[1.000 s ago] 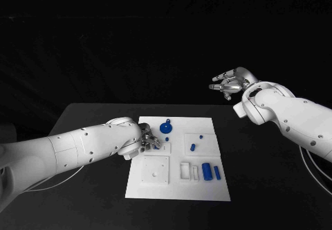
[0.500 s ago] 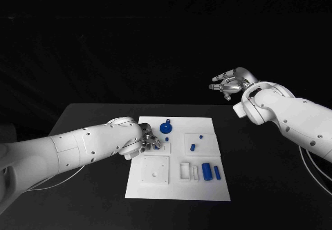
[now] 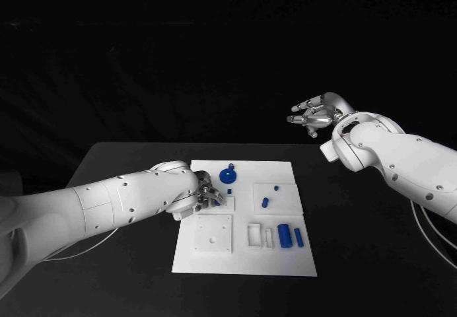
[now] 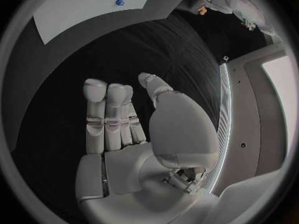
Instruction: Assemble the parts on the task board
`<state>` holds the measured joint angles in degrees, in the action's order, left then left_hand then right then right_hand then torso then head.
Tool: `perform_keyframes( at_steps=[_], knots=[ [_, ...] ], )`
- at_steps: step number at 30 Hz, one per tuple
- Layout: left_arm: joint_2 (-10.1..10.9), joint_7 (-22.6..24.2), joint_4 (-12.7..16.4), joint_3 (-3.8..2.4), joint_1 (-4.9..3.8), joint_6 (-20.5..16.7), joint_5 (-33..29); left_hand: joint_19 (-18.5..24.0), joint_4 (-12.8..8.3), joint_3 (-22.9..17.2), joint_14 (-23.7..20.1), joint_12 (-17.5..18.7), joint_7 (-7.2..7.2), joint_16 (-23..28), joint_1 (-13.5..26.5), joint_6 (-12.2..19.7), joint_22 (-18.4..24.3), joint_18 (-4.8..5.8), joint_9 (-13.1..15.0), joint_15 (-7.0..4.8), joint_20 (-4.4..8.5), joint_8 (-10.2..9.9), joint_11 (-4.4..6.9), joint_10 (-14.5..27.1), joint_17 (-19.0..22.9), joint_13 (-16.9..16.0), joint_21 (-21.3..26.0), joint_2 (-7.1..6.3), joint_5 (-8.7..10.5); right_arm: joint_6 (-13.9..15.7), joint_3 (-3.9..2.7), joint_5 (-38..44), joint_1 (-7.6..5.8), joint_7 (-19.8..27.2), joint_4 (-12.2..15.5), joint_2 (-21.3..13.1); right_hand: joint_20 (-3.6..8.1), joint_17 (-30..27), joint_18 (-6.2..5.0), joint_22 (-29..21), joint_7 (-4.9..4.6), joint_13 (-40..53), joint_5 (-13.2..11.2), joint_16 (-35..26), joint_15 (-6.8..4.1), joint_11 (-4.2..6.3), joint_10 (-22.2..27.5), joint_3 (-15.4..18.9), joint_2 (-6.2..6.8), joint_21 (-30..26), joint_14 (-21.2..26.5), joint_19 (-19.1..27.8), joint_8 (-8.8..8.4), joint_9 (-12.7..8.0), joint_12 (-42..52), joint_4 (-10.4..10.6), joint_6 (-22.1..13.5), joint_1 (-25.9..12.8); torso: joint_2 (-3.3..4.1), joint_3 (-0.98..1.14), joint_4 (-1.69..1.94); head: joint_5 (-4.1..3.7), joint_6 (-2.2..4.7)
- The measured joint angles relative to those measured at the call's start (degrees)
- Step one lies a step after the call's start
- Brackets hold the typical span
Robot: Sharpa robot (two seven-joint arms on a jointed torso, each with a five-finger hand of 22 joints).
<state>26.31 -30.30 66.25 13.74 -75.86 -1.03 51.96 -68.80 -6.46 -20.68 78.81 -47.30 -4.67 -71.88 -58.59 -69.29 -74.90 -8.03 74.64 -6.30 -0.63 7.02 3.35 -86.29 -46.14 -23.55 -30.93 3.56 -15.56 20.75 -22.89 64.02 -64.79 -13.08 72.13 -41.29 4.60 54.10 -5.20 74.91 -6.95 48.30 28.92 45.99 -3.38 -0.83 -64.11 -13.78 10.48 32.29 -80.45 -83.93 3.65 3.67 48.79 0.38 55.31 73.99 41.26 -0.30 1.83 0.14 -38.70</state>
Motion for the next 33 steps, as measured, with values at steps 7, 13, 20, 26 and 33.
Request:
perform_keyframes(
  at_steps=[7, 13, 20, 26, 33],
  knots=[
    [-0.21, -0.03, -0.29, -0.01, -0.03, 0.39, 0.00, 0.00, 1.74, 1.74, 0.00, 0.00, -0.01, 0.00, -0.31, -0.02, -0.05, 0.00, 0.11, 0.00, 0.01, 0.01, 0.00, 0.00, 0.01, 0.00, 0.24, -0.01, 3.35, 0.00, 0.00, 0.00, 0.02, 0.00, -0.06, 0.04, 0.00, 0.00, 0.00, 0.00, 0.00, 0.00, 0.00, 0.00, 0.00, 0.00, 0.00, -0.15, 0.00, 0.00, 0.00, 0.00, 0.00, 0.00, 0.00, -0.15, 0.00, 0.00, 0.00, -0.02, -0.01, -0.10, 0.01],
    [-0.24, -0.11, -0.38, 0.01, 0.01, 0.44, 0.00, 0.01, 3.46, 3.75, 0.00, 0.00, 0.20, 0.00, 0.01, -0.24, -0.04, 0.00, 0.08, 0.00, 0.01, 0.01, 0.00, 0.00, 0.43, 0.01, 0.25, -1.27, 5.06, 0.00, 0.00, 0.00, 0.06, 0.01, -0.12, 0.07, 0.00, 0.00, 0.00, 0.00, 0.00, 0.00, 0.00, 0.00, 0.00, 0.00, 0.00, -0.15, 0.01, 0.00, 0.00, 0.00, 0.00, 0.00, 0.00, -0.16, 0.00, -0.47, 0.00, -0.07, -0.01, -0.20, 0.04],
    [0.21, -0.21, -0.01, 0.04, 0.10, 0.40, 0.01, -0.17, 10.85, 2.81, -0.01, 0.00, 9.51, 0.00, 0.65, -14.41, -0.03, 0.00, 0.05, -0.02, 0.19, -0.09, 2.19, 2.23, 0.86, 0.29, 0.68, -8.97, 11.88, 0.00, 0.00, 0.00, 0.17, 0.02, -0.16, 0.08, 0.00, 0.00, 0.00, 0.00, 0.00, 0.01, -0.01, 0.00, 0.00, 0.00, 0.00, -0.15, 0.08, 0.00, 0.00, 0.00, 0.00, 0.00, 0.00, -0.15, 0.00, -0.54, -0.01, -0.13, 0.00, -0.25, 0.02],
    [1.17, -0.17, 0.81, -0.05, 0.10, 0.36, 0.01, -0.42, 12.77, 14.92, -0.01, 0.00, 9.50, 0.00, -0.33, -14.43, -0.03, 0.00, 0.17, -0.02, 0.44, -0.09, 2.18, 2.24, 0.92, 0.41, 0.91, -7.14, 10.07, 0.00, 0.00, 0.00, 0.30, 0.04, -0.22, 0.08, 0.00, 0.00, 0.00, 0.00, 0.00, 0.01, -0.01, 0.00, 0.00, 0.00, 0.00, -0.15, 0.08, 0.00, 0.00, 0.00, 0.00, 0.00, 0.00, -0.15, 0.00, -0.54, -0.03, -0.17, -0.02, -0.37, -0.01],
    [2.49, -0.05, 1.93, -0.77, 0.10, 0.33, -0.02, -0.40, 14.40, 14.52, -0.01, 0.00, 9.50, 0.27, -1.12, -14.42, -0.03, 0.00, 0.16, -0.02, 0.45, -0.38, 2.18, 2.24, 1.26, 0.56, 0.91, -7.92, 10.44, 0.00, 0.00, 0.00, 0.49, 0.06, -0.33, 0.09, 0.00, 0.00, -0.01, 0.00, 0.00, 0.01, -0.01, 0.00, 0.00, 0.00, 0.00, -0.15, 0.08, 0.00, 0.00, 0.00, 0.00, 0.00, 0.00, -0.15, 0.00, -0.54, -0.07, -0.18, -0.03, -0.44, 0.01]
  ],
)
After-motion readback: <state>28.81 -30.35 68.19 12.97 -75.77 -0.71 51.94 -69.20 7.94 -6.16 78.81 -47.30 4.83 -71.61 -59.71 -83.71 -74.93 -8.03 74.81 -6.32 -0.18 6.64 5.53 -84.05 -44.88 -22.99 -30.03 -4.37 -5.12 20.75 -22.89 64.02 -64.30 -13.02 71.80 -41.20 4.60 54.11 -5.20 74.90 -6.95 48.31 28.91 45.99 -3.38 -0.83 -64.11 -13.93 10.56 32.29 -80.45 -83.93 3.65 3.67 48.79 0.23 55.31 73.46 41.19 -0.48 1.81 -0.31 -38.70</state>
